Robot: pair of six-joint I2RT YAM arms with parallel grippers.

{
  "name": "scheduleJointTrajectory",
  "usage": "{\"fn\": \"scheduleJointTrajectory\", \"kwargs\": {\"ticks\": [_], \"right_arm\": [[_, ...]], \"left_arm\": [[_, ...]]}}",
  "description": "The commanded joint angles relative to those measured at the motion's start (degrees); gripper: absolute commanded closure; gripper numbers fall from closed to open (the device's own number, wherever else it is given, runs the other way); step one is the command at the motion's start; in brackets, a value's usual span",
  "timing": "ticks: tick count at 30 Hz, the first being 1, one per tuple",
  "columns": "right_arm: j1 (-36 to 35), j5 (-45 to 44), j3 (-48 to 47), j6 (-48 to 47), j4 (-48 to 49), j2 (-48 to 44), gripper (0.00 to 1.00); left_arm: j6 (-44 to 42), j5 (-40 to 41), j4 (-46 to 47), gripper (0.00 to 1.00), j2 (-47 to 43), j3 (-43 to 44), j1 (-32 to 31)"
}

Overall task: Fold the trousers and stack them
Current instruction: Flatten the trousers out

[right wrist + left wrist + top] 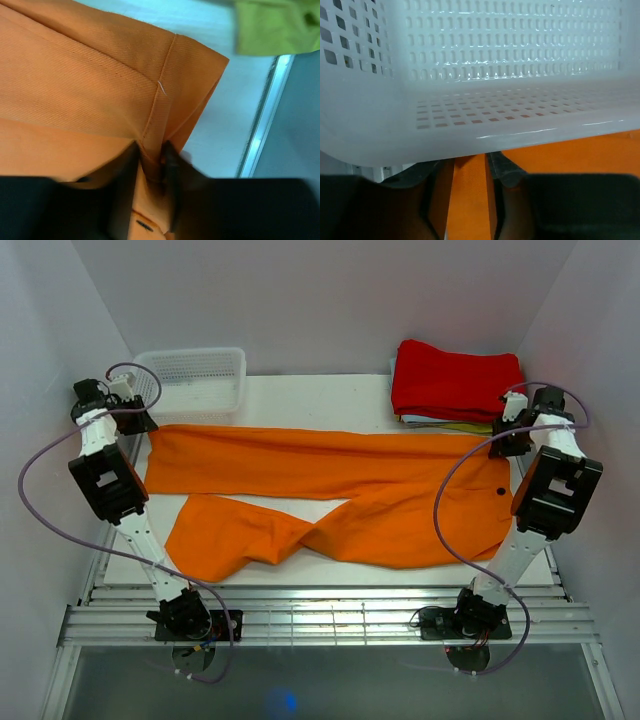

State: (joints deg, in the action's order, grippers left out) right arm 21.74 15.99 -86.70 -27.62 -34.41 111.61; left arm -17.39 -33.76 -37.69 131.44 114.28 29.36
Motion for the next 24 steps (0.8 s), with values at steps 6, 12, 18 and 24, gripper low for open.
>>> {"fn": "scheduleJointTrajectory", "kwargs": {"ticks": [6, 12, 18, 24], "right_arm": [[0.4, -6.8, -6.4, 2.8, 1.8, -4.7, 0.10], [0.4, -1.9, -5.3, -8.7, -8.0, -10.5, 0.14], [0.3, 0.1, 0.7, -21.2, -23.5, -15.0, 0.22], [0.2, -7.4, 16.0, -21.1, -18.6, -19.8, 0.27]], "left_arm": [[2.5, 7.0, 5.6, 0.13, -13.4, -5.4, 0.2], [-25.9, -6.2, -10.8, 0.12, -32.0, -22.9, 0.1], [-46.7, -2.7, -30.8, 0.16, -37.6, -35.6, 0.1], [-36.4, 2.4, -19.7, 0.18, -42.0, -48.8, -0.5]]}}
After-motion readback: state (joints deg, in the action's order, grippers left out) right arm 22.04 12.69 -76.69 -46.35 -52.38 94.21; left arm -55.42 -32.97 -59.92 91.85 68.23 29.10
